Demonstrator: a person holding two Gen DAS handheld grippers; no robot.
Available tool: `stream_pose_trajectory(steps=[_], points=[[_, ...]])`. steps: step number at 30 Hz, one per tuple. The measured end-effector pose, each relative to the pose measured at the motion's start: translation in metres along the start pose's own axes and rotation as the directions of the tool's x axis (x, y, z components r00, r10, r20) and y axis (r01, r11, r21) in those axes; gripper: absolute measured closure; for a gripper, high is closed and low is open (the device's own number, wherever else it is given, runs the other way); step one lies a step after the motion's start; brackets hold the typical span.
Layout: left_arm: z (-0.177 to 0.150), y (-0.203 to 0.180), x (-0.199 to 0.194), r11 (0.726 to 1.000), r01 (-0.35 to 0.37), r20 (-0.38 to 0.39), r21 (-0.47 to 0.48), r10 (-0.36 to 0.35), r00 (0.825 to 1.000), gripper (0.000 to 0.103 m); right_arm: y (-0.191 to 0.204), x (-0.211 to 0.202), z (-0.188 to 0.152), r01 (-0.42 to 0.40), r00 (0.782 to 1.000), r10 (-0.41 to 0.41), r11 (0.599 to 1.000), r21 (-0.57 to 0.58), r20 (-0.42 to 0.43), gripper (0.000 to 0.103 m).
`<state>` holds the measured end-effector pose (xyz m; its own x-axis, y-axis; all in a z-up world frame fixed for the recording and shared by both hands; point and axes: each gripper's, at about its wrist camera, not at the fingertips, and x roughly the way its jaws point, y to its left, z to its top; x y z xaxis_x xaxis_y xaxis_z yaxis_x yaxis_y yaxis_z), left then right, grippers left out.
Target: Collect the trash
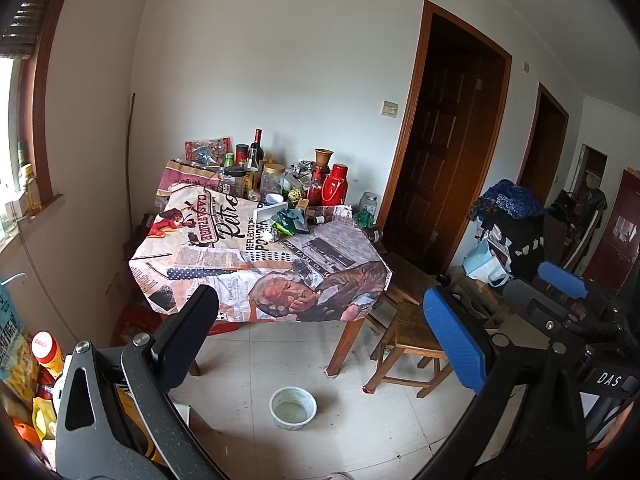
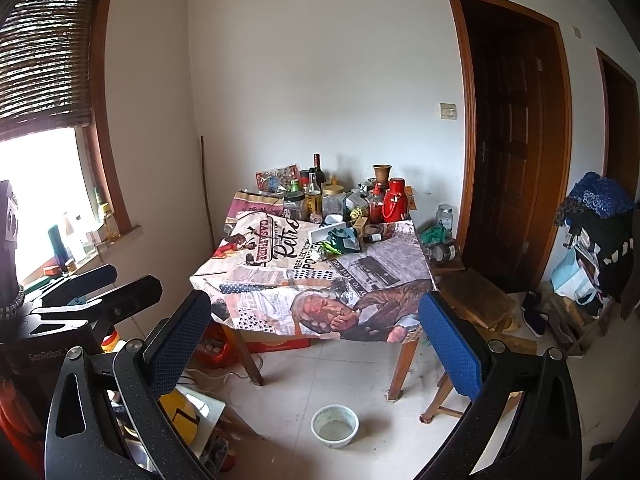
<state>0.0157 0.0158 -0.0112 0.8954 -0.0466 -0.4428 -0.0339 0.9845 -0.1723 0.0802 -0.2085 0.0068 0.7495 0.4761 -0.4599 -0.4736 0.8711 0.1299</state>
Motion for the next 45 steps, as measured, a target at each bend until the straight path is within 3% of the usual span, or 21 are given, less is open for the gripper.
stream_pose_trajectory(steps=[13,24,30,35,40,45], points=[[0.017,-0.004,0.027,1.000,-0.023,-0.005,-0.001,0.023,1.000,0.000,-0.013,0.023,0.007,-0.016,1.000,0.016,1.000,0.002,-0.004,0.000],[0.052,-0.035,0.080,0.997,-0.074,0.008,-0.031,0.075,0.997,0.000,-0.059,0.047,0.036,-0.040,0.999,0.041,0.999,-0.009,0.017,0.000],[0.066,-0.044,0.125,0.988,-0.144,-0.002,-0.058,0.144,0.990,0.000,-0.089,0.074,0.046,-0.040,0.999,0.040,0.999,-0.009,-0.004,0.000],[0.074,-0.038,0.172,0.984,-0.163,-0.060,-0.066,0.159,0.985,0.000,-0.105,0.108,0.048,-0.013,0.998,0.013,1.000,0.001,-0.055,0.000],[0.078,-0.015,0.222,0.977,-0.193,-0.108,-0.094,0.182,0.977,0.000,-0.111,0.148,0.052,0.021,0.995,-0.021,1.000,0.004,-0.097,0.000],[0.093,0.021,0.275,0.980,-0.165,-0.120,-0.111,0.151,0.981,0.000,-0.103,0.200,0.064,0.048,0.991,-0.048,0.999,-0.004,-0.124,0.000]])
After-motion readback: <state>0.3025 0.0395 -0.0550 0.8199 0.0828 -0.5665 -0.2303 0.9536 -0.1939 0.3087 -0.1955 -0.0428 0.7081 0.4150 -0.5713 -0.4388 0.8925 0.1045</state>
